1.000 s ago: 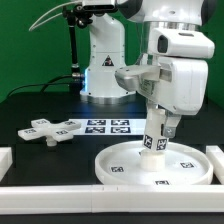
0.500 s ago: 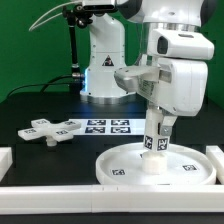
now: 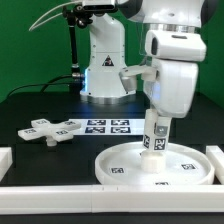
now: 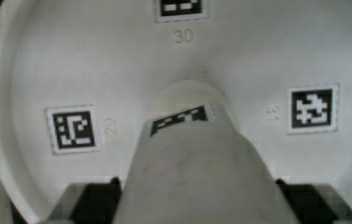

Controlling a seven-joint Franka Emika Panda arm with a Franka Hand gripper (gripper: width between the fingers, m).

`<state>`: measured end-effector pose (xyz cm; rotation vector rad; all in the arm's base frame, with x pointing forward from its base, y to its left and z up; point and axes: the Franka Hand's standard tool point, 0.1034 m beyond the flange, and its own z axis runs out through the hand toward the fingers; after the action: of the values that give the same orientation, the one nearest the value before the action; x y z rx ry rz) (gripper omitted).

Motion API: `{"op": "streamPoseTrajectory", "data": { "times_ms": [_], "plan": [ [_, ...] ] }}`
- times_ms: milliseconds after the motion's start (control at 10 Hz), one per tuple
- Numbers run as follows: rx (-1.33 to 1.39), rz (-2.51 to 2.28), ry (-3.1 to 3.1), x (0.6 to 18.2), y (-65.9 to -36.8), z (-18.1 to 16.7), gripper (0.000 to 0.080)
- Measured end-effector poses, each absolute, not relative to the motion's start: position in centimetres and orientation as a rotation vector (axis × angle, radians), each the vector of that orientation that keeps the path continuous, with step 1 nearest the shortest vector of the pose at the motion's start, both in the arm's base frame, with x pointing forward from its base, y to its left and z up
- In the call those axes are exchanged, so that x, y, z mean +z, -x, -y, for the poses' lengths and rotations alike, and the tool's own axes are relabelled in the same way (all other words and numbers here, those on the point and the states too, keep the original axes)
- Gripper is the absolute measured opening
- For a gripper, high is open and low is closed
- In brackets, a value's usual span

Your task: Assemble round table

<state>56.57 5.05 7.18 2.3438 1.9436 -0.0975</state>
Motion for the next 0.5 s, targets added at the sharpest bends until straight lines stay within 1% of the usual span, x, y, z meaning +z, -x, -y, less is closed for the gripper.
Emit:
{"op": "streamPoseTrajectory", "data": {
  "times_ms": [200, 300, 500],
  "plan": [
    [-0.143, -1.613, -2.596, 7.12, -55.93, -5.22, 0.0409],
    [-0.140, -1.611, -2.596, 7.12, -55.96, -5.18, 0.0409],
    [-0.128, -1.406, -2.710, 7.11, -55.95, -5.25, 0.0409]
  ]
}}
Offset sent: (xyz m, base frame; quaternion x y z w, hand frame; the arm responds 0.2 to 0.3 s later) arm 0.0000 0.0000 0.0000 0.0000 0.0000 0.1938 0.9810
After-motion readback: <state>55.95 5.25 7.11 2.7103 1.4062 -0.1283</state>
